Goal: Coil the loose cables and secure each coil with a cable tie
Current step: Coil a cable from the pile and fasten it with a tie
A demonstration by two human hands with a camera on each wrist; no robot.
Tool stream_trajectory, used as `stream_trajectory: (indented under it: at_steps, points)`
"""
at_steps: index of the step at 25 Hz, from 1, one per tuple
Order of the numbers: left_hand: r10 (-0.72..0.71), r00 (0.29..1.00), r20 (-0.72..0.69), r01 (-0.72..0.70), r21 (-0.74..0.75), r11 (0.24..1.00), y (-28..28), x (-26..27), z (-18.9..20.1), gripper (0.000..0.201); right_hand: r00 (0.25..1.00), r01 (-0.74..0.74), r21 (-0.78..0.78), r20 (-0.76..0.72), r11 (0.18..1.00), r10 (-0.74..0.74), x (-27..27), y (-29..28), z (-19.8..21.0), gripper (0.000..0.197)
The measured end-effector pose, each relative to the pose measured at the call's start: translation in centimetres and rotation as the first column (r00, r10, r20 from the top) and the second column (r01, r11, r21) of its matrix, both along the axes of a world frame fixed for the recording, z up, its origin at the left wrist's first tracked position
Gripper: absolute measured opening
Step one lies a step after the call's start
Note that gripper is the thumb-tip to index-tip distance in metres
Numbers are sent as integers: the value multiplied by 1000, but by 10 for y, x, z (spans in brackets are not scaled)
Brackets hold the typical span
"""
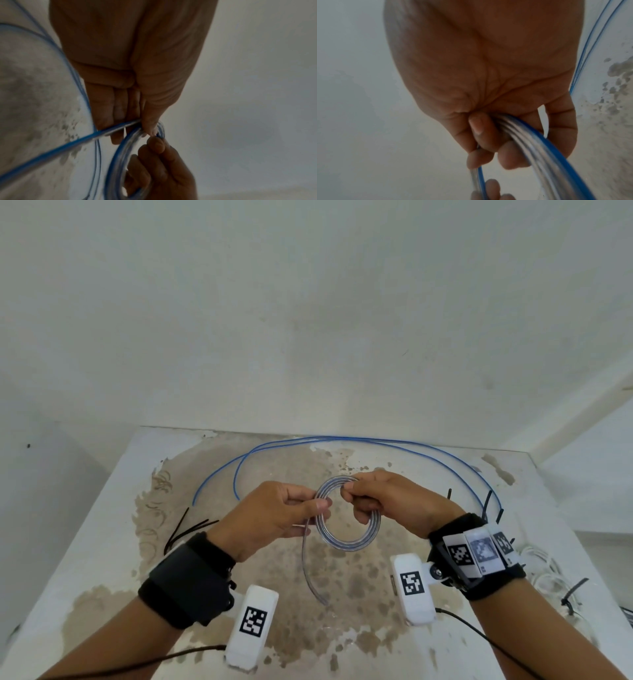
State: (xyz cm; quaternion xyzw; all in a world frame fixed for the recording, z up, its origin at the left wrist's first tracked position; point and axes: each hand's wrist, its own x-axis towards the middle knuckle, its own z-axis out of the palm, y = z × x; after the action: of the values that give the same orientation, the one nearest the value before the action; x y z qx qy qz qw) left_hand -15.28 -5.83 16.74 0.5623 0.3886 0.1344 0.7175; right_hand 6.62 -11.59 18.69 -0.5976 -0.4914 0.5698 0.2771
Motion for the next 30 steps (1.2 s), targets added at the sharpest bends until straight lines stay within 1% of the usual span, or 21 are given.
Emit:
stream_trajectory:
  at_steps: [3, 4, 6, 9, 11, 13, 15, 18, 21, 24, 26, 28, 29, 30]
  points:
    - [73, 994, 82, -60, -150, 987, -2, 0, -2, 39, 999, -29, 22, -24, 999, 30, 0, 0, 0, 32]
    - [86, 992, 93, -69, -177, 982, -2, 0, -2, 40, 999, -32, 36, -32, 999, 33, -1, 1, 0, 33]
    - [93, 992, 87, -78, -164, 983, -2, -1, -1, 37, 999, -11, 43, -48, 999, 13, -4, 2, -2, 33]
    - [80, 996, 26, -78, -49, 996, 0, -3, 3, 24, 995, 39, 2, -89, 999, -39, -7, 2, -8, 31]
    - [67, 998, -1, -67, 15, 998, 1, -5, 5, 20, 988, 71, -19, -135, 997, -73, -9, 3, -10, 30]
    - [105, 994, 13, -106, 33, 994, 3, -6, 5, 19, 976, 142, -16, -166, 990, -143, -14, 5, -12, 29]
    - [198, 978, 71, -198, -7, 980, 8, -6, 3, 21, 943, 248, -38, -218, 968, -250, -19, 7, -17, 32]
    - [296, 946, 131, -290, -66, 955, 13, -6, 0, 27, 910, 304, -75, -273, 950, -312, -27, 1, -28, 37]
    - [320, 938, 134, -310, -88, 947, 12, -4, -6, 25, 892, 362, -46, -273, 931, -360, -30, -1, -32, 39]
    - [321, 935, 151, -302, -136, 944, 13, -6, -10, 21, 882, 346, -68, -316, 936, -349, -25, -1, -28, 36]
    - [316, 935, 163, -290, -163, 943, 14, -6, -11, 17, 868, 361, -63, -341, 931, -360, -26, 0, -26, 34]
    - [332, 928, 169, -306, -165, 938, 15, -4, -11, 17, 857, 382, -55, -352, 923, -376, -27, 3, -26, 39]
    - [365, 913, 184, -335, -174, 926, 16, -2, -10, 16, 836, 397, -62, -388, 916, -389, -28, 3, -26, 45]
    - [422, 881, 215, -382, -203, 902, 18, 1, -8, 13, 793, 422, -79, -450, 903, -410, -28, 3, -28, 53]
